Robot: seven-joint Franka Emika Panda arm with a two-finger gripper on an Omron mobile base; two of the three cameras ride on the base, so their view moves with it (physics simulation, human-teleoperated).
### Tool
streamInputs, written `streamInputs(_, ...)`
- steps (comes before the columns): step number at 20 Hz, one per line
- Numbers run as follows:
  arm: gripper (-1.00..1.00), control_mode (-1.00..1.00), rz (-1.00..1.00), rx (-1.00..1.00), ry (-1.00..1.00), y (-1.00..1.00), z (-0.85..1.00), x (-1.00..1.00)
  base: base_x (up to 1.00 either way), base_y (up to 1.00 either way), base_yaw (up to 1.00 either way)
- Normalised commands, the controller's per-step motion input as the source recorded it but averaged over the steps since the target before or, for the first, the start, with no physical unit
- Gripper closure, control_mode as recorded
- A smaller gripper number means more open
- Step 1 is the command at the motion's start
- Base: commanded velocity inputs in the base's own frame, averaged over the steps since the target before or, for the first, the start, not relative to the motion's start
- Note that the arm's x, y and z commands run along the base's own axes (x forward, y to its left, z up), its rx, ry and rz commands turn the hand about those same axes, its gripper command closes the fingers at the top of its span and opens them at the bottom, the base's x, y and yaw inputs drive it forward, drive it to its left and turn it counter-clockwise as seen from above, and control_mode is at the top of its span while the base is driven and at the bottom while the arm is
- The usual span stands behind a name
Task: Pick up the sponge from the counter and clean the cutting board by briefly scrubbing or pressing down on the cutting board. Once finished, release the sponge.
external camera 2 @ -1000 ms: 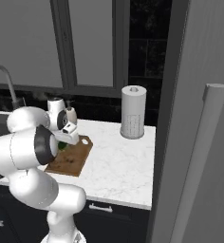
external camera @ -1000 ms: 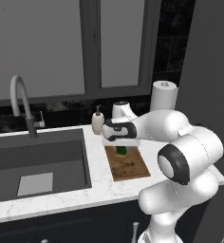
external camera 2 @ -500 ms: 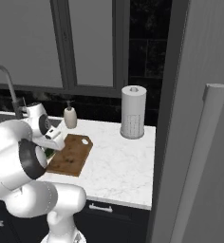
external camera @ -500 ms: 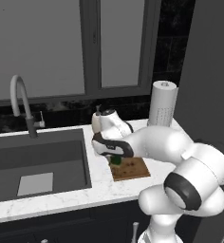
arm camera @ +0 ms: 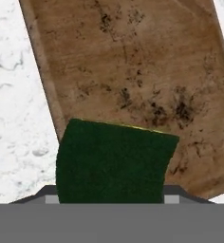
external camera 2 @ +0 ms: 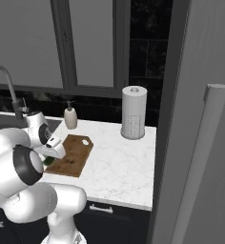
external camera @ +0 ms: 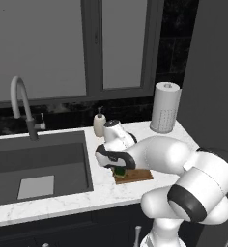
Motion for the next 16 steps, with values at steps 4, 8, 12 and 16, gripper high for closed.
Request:
streamInputs(4,1.0,-1.0,0.0,-0.01,0.0,-0.01,-0.29,0.11,0.0,0.0,0.0)
streamInputs(8,1.0,-1.0,0.0,0.0,-0.05,-0.01,-0.28,0.2,0.0,0.0,0.0)
streamInputs(12,1.0,-1.0,0.0,0.0,-0.1,-0.01,-0.36,0.12,0.0,0.0,0.0)
streamInputs(16,1.0,-1.0,-0.05,0.0,-0.03,0.0,-0.21,0.26,0.0,0.0,0.0)
